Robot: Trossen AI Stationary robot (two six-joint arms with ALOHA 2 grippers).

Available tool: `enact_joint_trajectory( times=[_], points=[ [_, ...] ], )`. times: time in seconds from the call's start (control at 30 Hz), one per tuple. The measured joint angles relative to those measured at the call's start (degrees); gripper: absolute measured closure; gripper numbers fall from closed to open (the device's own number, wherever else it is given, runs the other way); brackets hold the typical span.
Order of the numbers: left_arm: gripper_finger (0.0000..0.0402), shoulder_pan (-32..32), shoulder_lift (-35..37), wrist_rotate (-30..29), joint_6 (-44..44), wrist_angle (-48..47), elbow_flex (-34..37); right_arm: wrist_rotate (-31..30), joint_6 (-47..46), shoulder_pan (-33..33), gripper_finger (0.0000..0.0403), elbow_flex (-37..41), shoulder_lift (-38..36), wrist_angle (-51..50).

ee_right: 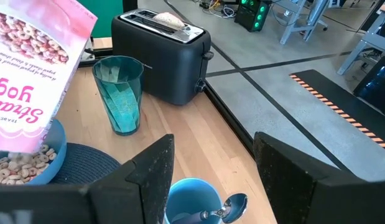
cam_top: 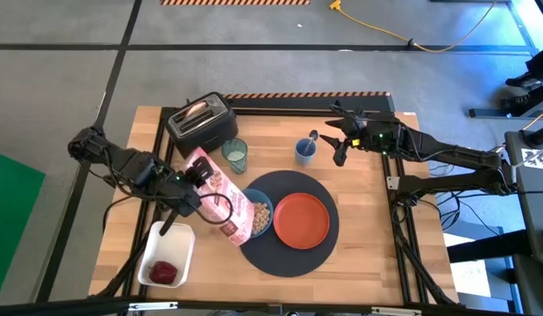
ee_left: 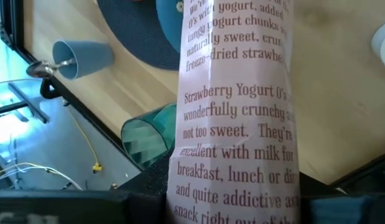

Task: Arrange a breakfast setting
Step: Pour cereals from the pink cereal box into the blue bowl

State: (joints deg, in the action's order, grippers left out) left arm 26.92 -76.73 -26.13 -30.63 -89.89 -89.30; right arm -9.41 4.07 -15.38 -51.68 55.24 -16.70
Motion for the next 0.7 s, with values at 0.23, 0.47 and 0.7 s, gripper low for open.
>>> enact_joint_trajectory(
  times=[0.23,0.47,0.7],
  points=[
    [0.0262,-0.04,0.55,-0.31,0.02,-0.04,-0.01,-0.01,-0.02,-0.01,0.0191,0.00,0.00,0.05],
    [0.0262,0.19,0.57,-0.35,0.02,-0.17,-0.02,0.00,0.01,0.00,0.0191,0.00,0.00,0.03],
    [0.0262,1.21,-0.08,-0.96,0.02,-0.17,-0.04,-0.02,0.01,0.00,0.0191,0.00,0.00,0.05]
  ],
)
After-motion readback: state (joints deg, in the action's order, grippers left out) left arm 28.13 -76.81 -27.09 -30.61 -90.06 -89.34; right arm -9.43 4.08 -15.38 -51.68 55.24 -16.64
